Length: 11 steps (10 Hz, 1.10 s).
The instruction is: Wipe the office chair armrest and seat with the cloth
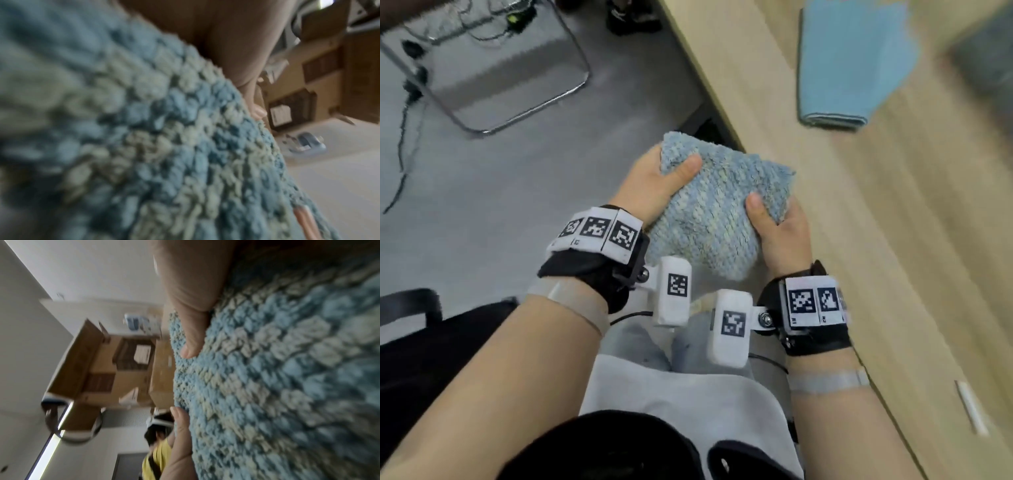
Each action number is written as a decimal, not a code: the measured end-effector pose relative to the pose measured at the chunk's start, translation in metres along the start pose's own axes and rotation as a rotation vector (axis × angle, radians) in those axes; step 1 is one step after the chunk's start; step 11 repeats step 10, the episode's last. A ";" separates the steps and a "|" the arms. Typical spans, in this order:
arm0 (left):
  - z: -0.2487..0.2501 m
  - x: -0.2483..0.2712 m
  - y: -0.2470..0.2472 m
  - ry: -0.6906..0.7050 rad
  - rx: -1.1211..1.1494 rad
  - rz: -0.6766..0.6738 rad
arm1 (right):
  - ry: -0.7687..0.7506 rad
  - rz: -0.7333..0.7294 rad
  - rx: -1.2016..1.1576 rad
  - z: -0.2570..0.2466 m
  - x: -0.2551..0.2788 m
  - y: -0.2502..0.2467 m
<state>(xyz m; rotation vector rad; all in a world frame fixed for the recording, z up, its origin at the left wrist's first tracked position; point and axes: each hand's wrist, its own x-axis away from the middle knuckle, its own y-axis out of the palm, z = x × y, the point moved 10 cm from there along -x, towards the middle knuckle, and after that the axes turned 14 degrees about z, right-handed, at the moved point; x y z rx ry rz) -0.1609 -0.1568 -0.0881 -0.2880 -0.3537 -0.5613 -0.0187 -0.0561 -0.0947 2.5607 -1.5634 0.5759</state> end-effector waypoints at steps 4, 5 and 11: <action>0.038 0.010 0.273 0.112 -0.449 -0.612 | 0.191 0.732 -0.022 0.033 -0.020 -0.226; 0.033 0.011 0.301 0.176 -0.577 -0.651 | 0.248 0.822 -0.033 0.041 -0.011 -0.244; 0.056 -0.002 0.298 0.492 -0.836 -0.623 | 0.264 0.885 0.377 0.014 -0.004 -0.258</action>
